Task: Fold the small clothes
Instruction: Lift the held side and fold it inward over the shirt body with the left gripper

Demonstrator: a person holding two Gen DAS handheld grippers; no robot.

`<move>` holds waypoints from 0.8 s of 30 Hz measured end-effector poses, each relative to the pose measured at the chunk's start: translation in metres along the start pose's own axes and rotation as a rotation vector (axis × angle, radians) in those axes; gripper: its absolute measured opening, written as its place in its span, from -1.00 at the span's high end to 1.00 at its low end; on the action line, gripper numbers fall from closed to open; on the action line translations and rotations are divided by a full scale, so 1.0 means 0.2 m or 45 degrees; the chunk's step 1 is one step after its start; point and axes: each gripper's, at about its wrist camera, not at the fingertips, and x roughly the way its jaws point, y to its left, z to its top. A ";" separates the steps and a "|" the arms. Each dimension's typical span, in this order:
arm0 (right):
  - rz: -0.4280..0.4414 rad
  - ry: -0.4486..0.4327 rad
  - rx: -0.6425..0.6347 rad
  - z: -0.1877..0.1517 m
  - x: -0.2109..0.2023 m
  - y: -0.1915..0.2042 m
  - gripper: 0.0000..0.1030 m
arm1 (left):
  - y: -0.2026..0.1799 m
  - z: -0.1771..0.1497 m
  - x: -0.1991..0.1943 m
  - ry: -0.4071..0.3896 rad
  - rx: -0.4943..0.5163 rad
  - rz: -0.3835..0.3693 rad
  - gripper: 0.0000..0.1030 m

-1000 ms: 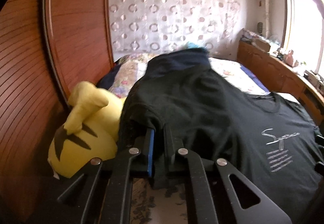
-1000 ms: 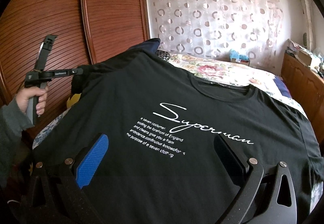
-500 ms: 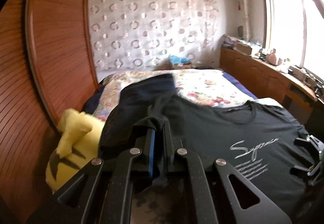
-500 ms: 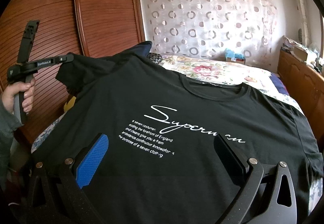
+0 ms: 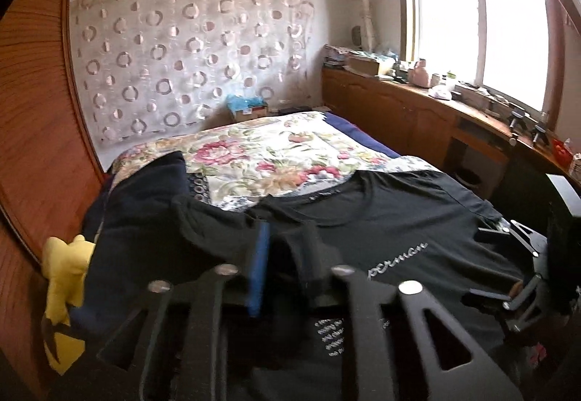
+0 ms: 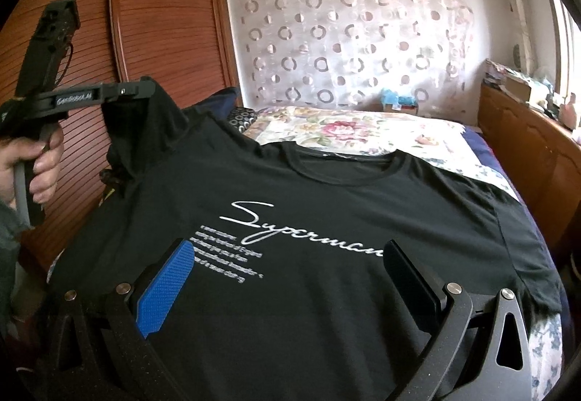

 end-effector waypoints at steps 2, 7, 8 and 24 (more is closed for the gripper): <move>-0.004 0.005 0.000 0.00 0.00 0.01 -1.00 | 0.01 0.00 -0.02 -0.003 -0.004 -0.012 0.09; -0.007 0.004 -0.011 0.03 0.01 0.05 -1.00 | 0.02 -0.02 -0.06 -0.013 -0.006 0.008 -0.39; -0.002 0.005 -0.018 0.03 0.02 0.05 -1.00 | 0.03 -0.03 -0.07 -0.015 -0.012 0.016 -0.46; 0.310 0.090 -0.221 0.26 0.35 0.16 -0.36 | 0.24 -0.29 -0.19 -0.048 -0.190 0.165 -0.50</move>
